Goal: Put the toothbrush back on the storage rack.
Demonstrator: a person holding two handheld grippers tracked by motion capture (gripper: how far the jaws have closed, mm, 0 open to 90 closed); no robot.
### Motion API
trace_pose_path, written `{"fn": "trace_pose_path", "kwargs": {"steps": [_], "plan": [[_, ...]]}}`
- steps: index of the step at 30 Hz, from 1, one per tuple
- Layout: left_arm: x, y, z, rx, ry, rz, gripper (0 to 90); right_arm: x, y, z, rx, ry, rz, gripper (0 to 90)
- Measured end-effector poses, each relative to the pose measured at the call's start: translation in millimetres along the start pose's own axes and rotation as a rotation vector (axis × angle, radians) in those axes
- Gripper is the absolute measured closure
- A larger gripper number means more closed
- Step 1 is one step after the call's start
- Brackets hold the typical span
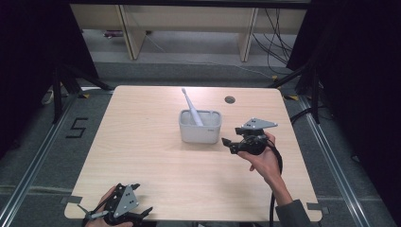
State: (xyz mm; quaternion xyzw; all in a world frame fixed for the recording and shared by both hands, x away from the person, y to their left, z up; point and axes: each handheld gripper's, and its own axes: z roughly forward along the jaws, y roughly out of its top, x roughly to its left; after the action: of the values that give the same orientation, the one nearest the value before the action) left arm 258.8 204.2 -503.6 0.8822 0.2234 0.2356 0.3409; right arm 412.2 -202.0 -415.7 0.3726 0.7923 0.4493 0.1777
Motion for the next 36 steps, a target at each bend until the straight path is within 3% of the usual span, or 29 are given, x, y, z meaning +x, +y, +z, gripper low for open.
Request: {"fn": "trace_pose_path", "kwargs": {"steps": [4,7,8,11,12,13,15,17,21,25,27,28,30,36], "plan": [[-0.1,0.1,-0.1,0.000,-0.007,-0.002,15.0,1.8,-4.7,-0.8,-0.016,0.003,-0.005,26.0],[0.4,-0.1,-0.2,-0.002,-0.009,-0.005,15.0,6.5,-8.0,-1.0,-0.018,0.010,0.035,22.2],[0.1,0.0,0.0,-0.001,-0.008,-0.004,15.0,5.5,-9.3,0.3,-0.025,0.012,0.006,21.4],[0.1,0.5,-0.2,0.008,0.013,0.012,15.0,9.8,-14.6,2.8,-0.024,0.025,0.010,21.0],[0.2,0.5,-0.2,0.008,0.012,0.012,15.0,13.2,-16.4,2.7,-0.018,0.023,0.034,21.0],[-0.4,0.3,0.1,-0.001,0.007,0.001,15.0,13.9,-17.1,3.3,-0.017,0.046,0.023,21.0],[-0.2,0.0,0.0,-0.002,0.004,-0.002,15.0,15.3,-19.1,2.9,-0.028,0.031,-0.007,21.0],[-0.1,0.2,-0.1,-0.003,0.006,-0.002,15.0,20.2,-21.5,1.3,-0.015,0.042,0.018,21.1],[0.6,0.3,-0.5,0.008,0.012,0.013,15.0,22.2,-27.8,0.6,-0.023,0.042,-0.012,21.2],[-0.2,0.2,-0.1,-0.004,0.005,-0.003,15.0,25.9,-34.8,0.6,-0.029,0.048,0.014,21.3],[-0.1,0.1,0.0,-0.001,0.007,-0.001,15.0,26.3,-36.9,-0.5,-0.031,0.055,0.010,21.3],[-0.1,0.0,0.0,0.000,0.006,0.000,15.0,25.5,-37.7,-1.6,-0.027,0.044,-0.015,21.3],[-0.2,0.1,0.0,-0.002,0.006,0.000,15.0,29.0,-40.9,-1.5,-0.027,0.056,0.019,21.3],[0.4,0.3,-0.6,0.008,0.012,0.010,15.0,31.6,-48.4,-2.2,-0.012,0.059,0.001,20.6]]}}
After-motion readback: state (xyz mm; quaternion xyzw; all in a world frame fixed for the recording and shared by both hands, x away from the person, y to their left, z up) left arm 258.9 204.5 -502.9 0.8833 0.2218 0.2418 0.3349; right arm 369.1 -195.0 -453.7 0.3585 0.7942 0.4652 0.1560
